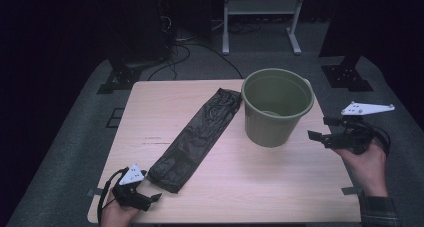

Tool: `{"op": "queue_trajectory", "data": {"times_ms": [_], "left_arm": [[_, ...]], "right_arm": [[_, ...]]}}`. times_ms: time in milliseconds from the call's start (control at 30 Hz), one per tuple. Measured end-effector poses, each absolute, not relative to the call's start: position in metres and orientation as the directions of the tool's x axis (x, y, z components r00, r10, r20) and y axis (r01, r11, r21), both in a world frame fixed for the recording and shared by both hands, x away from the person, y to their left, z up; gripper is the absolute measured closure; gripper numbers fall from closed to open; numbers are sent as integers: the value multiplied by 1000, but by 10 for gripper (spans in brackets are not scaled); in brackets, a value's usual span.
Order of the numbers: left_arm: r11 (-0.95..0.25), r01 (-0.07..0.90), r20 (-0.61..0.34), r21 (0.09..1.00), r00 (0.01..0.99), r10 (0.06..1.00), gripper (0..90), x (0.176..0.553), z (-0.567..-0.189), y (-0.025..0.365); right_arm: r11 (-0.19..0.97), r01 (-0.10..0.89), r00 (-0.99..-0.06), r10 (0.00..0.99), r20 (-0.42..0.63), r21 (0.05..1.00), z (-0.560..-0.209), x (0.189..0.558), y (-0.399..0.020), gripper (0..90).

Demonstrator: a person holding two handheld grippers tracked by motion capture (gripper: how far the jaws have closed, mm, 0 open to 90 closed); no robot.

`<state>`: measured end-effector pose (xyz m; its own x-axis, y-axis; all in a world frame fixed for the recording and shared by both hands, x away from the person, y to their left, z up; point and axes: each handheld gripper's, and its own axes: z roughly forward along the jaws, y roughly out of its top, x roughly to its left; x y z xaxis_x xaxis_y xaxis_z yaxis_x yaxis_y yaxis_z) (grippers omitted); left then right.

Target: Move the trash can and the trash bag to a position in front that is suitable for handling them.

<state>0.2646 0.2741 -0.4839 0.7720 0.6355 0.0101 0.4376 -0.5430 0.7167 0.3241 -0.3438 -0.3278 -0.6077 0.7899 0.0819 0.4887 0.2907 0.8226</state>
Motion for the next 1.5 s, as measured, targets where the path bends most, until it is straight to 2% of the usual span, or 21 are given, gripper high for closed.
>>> {"op": "queue_trajectory", "data": {"times_ms": [600,1133,1200,1233,1400,1500], "left_arm": [[-546,437,12,715,773,634,0,265,-484,274],[-544,437,11,716,773,635,0,265,-484,274],[-544,437,11,716,773,635,0,265,-484,274],[-545,437,11,716,773,634,0,265,-484,274],[-546,437,11,715,774,634,0,265,-484,274],[-547,436,13,715,774,633,0,265,-484,274]], "right_arm": [[265,514,-561,823,86,816,-298,366,-338,157],[248,580,-493,865,92,776,-303,407,-337,160],[245,591,-485,870,95,768,-305,410,-337,184],[243,598,-488,866,106,764,-306,412,-336,229],[235,606,-479,870,113,760,-306,414,-337,237],[228,618,-480,868,131,752,-307,417,-337,301]]}}
